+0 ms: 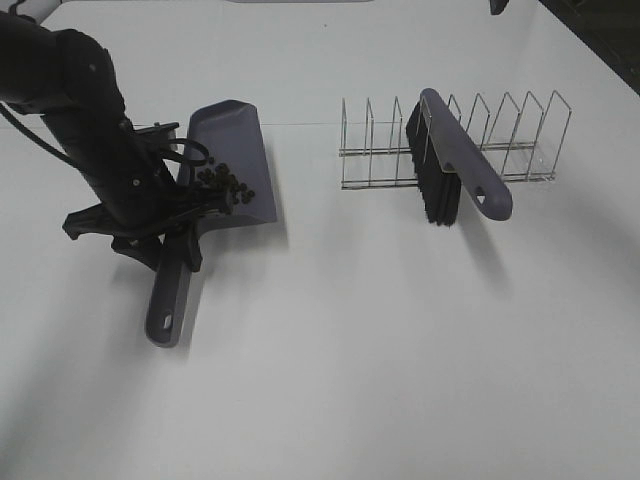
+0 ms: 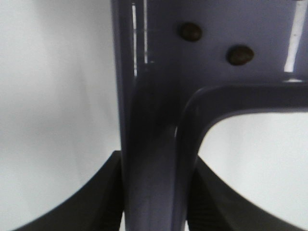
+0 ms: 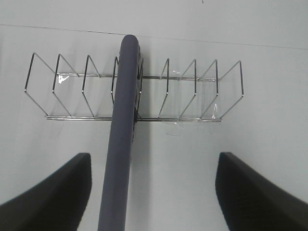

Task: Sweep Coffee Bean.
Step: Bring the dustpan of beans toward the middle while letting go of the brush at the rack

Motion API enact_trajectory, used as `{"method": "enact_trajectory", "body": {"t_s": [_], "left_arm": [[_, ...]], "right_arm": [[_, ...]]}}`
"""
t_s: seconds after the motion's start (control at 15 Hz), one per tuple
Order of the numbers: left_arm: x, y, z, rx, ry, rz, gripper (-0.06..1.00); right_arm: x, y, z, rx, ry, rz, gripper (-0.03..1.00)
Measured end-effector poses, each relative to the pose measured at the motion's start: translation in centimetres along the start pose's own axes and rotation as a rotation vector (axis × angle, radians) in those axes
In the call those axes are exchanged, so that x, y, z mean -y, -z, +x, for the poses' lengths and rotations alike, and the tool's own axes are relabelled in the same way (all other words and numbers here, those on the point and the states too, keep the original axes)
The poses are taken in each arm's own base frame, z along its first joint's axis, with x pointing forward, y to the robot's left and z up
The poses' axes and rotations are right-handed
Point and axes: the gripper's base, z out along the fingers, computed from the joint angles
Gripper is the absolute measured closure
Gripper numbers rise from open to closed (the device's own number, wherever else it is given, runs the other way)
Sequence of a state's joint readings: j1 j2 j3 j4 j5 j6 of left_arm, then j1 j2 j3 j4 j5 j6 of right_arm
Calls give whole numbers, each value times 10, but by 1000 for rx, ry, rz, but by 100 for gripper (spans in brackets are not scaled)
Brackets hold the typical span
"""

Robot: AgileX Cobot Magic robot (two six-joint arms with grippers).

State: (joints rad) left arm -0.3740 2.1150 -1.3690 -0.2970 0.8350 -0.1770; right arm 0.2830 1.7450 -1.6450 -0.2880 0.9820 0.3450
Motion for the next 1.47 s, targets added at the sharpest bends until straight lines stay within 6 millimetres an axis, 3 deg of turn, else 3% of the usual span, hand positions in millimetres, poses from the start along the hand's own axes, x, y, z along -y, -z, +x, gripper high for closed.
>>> {"method": "enact_trajectory", "body": {"t_s": [0.27, 0.93, 1.0, 1.2, 1.4, 1.47], "left_arm": [[25, -30, 2, -74, -46, -15, 62], [31, -33, 1, -88, -16, -43, 61], [31, -33, 1, -88, -18, -45, 57], [31, -27, 0, -73, -30, -51, 29], [33, -5, -1, -13, -69, -64, 23], [35, 11, -2, 26, -84, -60, 23]], "right_arm": [[2, 6, 2, -22, -3, 8, 36], [1, 6, 4, -44, -16, -6, 36], [1, 6, 4, -44, -16, -6, 36], [1, 6, 4, -44, -16, -6, 36], [1, 6, 4, -44, -16, -6, 36], [1, 6, 4, -44, -16, -6, 36]]}}
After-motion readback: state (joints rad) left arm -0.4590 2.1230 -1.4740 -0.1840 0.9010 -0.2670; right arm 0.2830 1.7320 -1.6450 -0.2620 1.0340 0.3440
